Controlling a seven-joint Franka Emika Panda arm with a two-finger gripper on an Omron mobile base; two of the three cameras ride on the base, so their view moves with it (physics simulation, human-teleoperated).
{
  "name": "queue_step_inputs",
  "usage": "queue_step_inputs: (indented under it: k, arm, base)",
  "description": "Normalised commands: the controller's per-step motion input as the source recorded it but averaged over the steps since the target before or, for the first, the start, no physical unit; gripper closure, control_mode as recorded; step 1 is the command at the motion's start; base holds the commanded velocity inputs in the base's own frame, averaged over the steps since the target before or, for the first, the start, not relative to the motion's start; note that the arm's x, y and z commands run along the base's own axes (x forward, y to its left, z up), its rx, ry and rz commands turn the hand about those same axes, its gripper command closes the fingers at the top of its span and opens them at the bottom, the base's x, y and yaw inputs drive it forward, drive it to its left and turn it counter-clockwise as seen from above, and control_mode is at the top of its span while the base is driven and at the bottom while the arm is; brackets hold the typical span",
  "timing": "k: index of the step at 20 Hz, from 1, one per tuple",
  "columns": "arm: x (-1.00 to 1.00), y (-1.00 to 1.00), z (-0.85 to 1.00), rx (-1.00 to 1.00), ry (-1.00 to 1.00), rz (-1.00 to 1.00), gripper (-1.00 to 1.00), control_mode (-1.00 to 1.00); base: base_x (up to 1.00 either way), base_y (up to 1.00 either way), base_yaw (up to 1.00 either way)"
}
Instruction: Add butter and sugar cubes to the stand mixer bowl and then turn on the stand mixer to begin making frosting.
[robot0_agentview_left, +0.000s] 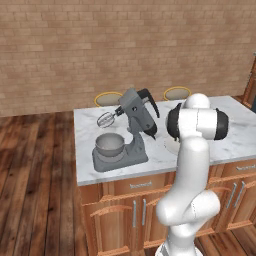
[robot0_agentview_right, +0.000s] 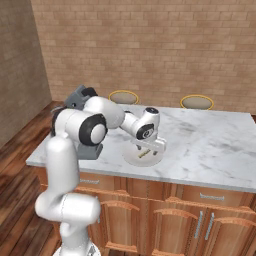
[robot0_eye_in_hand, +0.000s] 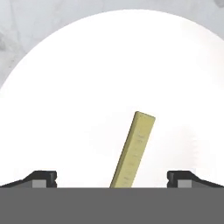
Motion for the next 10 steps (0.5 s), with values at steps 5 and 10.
queue_step_inputs:
  k: [5, 10]
  arm:
    - [0.13, 0.0, -0.3, 0.01, 0.0, 0.0, -1.0, -1.0]
    - [0.03, 0.04, -0.3, 0.0, 0.0, 0.0, -1.0, -1.0]
  base:
    - [0.0, 0.0, 0.0]
    - [0.0, 0.0, 0.0]
